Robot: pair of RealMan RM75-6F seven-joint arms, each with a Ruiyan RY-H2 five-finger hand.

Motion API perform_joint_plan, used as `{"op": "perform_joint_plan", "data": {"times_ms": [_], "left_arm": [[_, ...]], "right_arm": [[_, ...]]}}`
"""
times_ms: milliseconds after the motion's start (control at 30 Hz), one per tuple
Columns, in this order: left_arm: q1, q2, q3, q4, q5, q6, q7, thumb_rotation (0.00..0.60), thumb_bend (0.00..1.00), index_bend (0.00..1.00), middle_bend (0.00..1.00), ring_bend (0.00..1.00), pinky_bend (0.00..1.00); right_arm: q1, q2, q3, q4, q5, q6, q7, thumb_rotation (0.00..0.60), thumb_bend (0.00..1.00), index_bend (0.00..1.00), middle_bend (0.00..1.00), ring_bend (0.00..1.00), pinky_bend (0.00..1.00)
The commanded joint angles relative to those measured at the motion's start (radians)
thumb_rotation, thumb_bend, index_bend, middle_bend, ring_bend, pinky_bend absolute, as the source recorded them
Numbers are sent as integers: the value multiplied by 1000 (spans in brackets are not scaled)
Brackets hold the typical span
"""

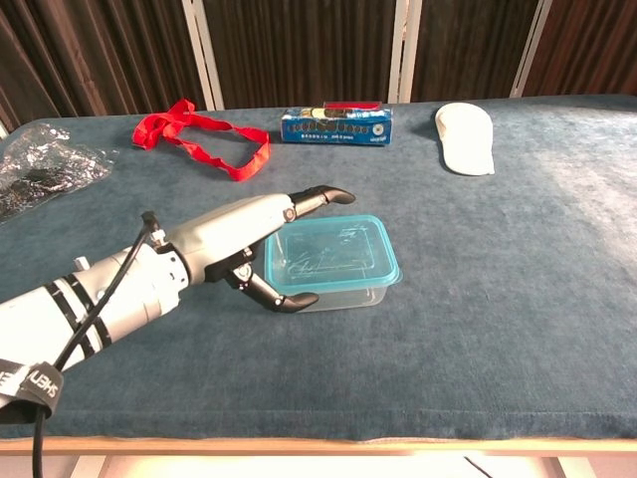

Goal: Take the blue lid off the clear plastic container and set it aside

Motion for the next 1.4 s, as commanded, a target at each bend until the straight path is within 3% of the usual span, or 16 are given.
{"op": "perform_joint_plan", "data": {"times_ms": [33,833,967,1067,1200,1400], "left_arm": [[-12,5,0,4,-23,-14,3,600,288,0,0,0,0],[-65,23,-8,41,-163,-120,-46,600,283,0,0,0,1],[-70,23,-3,45,-173,-125,-47,600,276,0,8,0,81],[-69,14,4,50,-172,-119,-62,600,275,0,108,44,181],[-59,-17,18,81,-140,-65,-75,600,284,0,314,191,339],[-44,-83,55,178,-61,38,-106,600,295,0,464,306,453]], "right_arm": [[-1,1,1,-1,1,-3,-2,600,269,0,0,0,0],[-2,1,0,0,-13,-16,-12,600,269,0,0,0,0],[2,-4,1,1,-18,-23,-18,600,269,0,0,0,0],[13,-19,2,8,-32,-32,-33,600,269,0,0,0,0],[51,-45,11,22,-49,-76,-46,600,269,6,0,0,0],[155,-104,45,65,-80,-171,-29,600,269,190,0,0,0]]}}
